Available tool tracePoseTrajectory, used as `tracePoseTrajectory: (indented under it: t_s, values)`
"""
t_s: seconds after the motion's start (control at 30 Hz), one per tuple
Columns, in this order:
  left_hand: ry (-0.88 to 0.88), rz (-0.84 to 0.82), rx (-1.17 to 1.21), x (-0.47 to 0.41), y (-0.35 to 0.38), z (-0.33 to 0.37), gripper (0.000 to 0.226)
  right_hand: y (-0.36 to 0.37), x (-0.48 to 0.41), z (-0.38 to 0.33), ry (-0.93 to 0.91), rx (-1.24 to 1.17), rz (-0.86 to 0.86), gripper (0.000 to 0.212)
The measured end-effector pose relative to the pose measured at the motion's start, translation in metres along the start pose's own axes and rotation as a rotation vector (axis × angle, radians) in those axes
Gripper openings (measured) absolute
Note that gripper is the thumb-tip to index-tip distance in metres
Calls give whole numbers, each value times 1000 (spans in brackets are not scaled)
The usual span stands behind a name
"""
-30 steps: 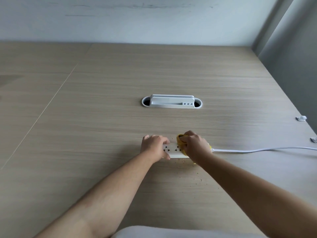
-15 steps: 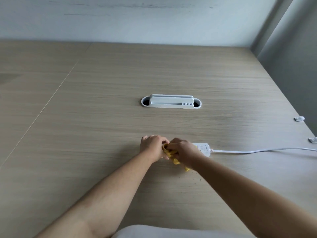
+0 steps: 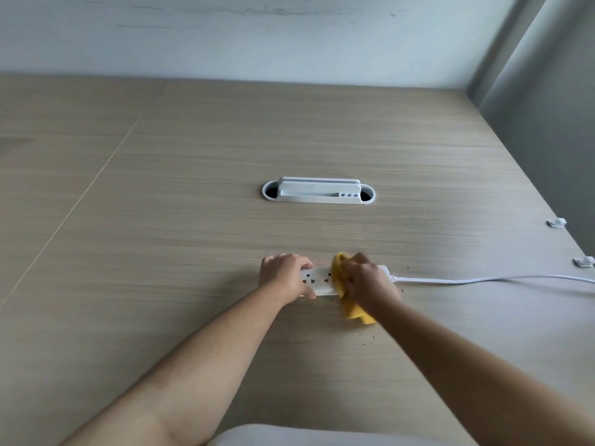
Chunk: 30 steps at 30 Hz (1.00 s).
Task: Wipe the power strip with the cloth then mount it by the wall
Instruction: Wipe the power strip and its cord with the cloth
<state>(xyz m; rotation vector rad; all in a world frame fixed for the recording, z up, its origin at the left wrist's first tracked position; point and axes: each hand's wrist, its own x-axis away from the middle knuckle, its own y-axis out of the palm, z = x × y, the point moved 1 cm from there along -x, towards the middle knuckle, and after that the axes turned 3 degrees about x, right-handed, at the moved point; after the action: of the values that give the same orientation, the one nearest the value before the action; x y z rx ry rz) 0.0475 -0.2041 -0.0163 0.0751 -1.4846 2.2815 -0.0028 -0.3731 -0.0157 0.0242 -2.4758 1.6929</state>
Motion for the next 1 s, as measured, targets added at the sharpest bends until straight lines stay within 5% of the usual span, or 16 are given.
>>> tracePoseTrajectory:
  t_s: [0.13, 0.37, 0.5, 0.57, 0.77, 0.93, 1.0]
  values:
    - [6, 1, -15, 1, 1, 0, 60, -31, -27, 42, 290, 19, 110, 24]
    - [12, -29, -21, -3, -2, 7, 56, 23, 11, -19, -308, 55, 2, 25]
    - [-5, -44, -12, -2, 0, 4, 54, -12, -14, 52, 187, 75, 141, 20]
    - [-7, -53, -7, -2, -1, 4, 54, -22, -19, 63, 259, 99, 172, 20]
    - [-39, -96, -29, -6, -7, 11, 50, 26, 9, -12, -302, 20, -13, 28]
    - [-20, -113, -56, -8, -1, 6, 50, -19, -9, 83, 239, 114, 131, 24]
    - [14, -148, -154, -12, -2, 13, 52, -25, -7, 83, 250, 84, 199, 23]
